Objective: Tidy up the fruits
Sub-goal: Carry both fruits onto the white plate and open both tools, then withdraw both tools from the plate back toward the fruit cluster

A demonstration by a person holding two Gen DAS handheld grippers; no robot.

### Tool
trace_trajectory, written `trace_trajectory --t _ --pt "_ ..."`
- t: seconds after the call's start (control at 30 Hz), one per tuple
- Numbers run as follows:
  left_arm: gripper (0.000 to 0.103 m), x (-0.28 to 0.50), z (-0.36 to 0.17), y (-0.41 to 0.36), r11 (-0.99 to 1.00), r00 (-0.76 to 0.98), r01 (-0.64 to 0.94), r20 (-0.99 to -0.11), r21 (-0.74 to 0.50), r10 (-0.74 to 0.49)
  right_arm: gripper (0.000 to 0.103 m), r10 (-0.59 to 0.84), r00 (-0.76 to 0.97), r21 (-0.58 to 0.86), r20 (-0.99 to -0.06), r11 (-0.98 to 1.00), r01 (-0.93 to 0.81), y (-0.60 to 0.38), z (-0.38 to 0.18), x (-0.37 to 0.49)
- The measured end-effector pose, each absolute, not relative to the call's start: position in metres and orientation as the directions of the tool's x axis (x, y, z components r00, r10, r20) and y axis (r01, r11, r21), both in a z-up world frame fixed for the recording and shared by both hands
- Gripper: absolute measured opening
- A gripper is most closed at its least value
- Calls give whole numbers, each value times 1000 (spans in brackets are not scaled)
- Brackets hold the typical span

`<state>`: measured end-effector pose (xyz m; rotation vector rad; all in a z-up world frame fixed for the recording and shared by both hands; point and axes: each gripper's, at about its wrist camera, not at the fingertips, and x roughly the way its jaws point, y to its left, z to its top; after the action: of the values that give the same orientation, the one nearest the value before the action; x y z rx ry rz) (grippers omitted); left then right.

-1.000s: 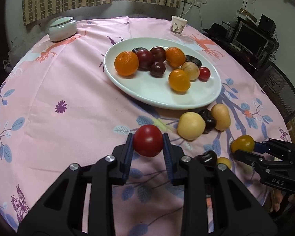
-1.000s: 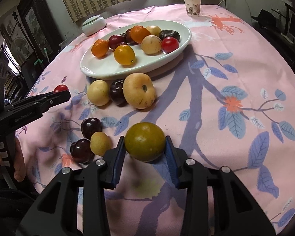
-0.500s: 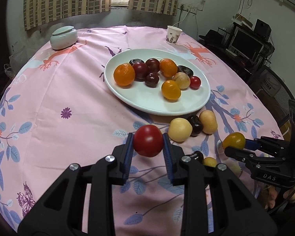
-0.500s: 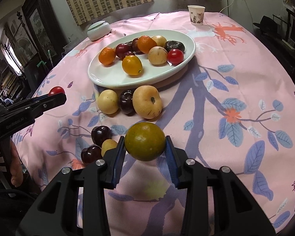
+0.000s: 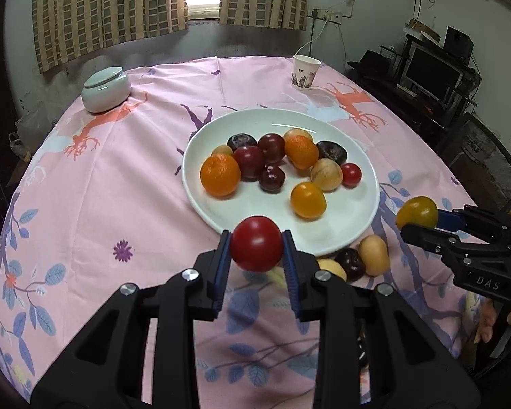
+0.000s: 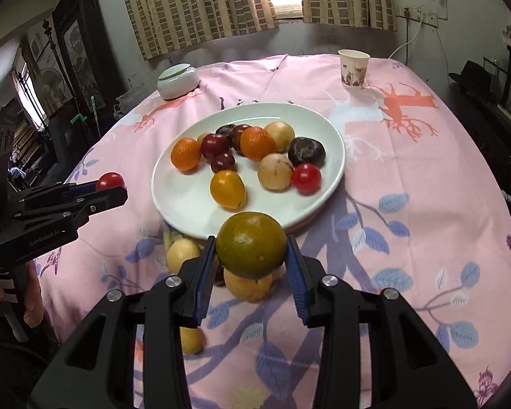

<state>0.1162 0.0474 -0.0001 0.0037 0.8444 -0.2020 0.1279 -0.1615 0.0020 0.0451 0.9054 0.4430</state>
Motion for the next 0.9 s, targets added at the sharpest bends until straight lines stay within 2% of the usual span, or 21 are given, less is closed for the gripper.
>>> trace_trajectory --t 0.2,0.33,0.53,0.6,0.63,0.67,0.7,0.83,0.9 --pt "30 168 -16 37 983 601 173 -784 -60 -154 40 374 519 218 -769 916 -337 -141 -12 170" --pt "30 185 -29 33 984 578 166 -802 -68 -153 40 307 533 163 -789 939 -302 -139 -22 186" --pt "33 201 -36 33 987 575 146 -806 -66 -139 40 295 523 159 -800 944 -288 -140 -29 200" --pt "47 205 -34 35 989 587 132 -799 -70 -135 42 283 527 143 -801 946 -291 -138 -30 203" --pt "63 206 -32 37 990 599 121 -790 -73 -131 46 275 540 128 -796 948 -293 -136 -29 203" --pt "71 205 -28 38 991 615 112 -778 -76 -129 60 261 560 109 -787 951 -290 -136 -27 203" --pt "72 204 -24 39 991 628 108 -768 -77 -128 66 243 589 85 -771 955 -283 -137 -23 201" --pt "81 186 -4 45 992 665 103 -737 -72 -123 67 209 650 31 -731 961 -274 -141 -9 192" --pt "88 169 6 47 992 687 107 -717 -67 -123 68 224 643 53 -732 960 -275 -147 -4 184"
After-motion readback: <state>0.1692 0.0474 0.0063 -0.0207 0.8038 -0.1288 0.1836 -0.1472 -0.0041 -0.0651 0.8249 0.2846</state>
